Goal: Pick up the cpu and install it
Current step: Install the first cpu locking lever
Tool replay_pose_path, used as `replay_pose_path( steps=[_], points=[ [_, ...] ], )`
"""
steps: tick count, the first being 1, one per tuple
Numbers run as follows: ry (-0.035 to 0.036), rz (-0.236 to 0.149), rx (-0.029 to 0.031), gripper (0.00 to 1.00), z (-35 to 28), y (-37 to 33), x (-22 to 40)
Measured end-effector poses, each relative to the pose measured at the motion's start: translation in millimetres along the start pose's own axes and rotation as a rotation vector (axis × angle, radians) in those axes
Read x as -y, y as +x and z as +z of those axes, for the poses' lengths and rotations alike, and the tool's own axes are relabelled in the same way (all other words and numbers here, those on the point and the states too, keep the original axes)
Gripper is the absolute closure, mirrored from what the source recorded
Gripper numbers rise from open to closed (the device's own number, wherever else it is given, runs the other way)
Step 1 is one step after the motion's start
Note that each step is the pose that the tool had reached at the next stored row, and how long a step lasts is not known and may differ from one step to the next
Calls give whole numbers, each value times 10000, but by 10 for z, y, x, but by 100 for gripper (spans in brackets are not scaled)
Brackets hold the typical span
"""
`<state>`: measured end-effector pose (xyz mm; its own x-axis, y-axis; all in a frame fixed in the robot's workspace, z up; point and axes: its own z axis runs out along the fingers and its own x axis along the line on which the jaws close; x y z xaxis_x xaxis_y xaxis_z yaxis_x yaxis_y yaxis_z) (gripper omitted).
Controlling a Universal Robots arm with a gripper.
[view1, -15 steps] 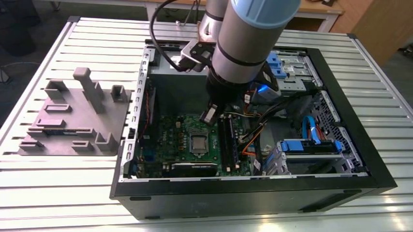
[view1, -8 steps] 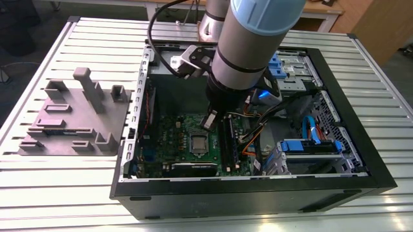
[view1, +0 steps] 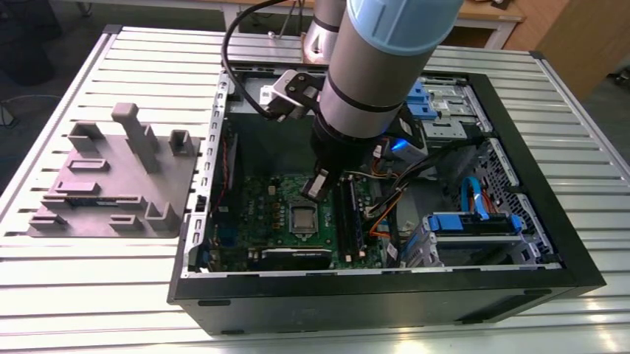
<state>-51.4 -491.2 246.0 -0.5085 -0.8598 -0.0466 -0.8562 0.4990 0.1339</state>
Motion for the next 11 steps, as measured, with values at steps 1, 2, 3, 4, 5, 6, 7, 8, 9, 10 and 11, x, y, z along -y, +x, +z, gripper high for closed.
replay_pose_path(
  steps=[1,2,3,4,5,6,7,8,9,10,11],
  points=[
    [0,0,-1,90,0,0,0],
    [0,0,0,90,0,0,0],
    [0,0,0,90,0,0,-1],
    [0,1,0,90,0,1,-1],
    [0,0,0,90,0,0,-1],
    [0,0,0,90,0,1,-1],
    [0,0,0,90,0,1,-1],
    [0,0,0,90,0,1,-1],
    [0,0,0,90,0,-1,1],
    [0,1,0,90,0,-7,4],
    [0,1,0,90,-1,-19,12]
  ],
)
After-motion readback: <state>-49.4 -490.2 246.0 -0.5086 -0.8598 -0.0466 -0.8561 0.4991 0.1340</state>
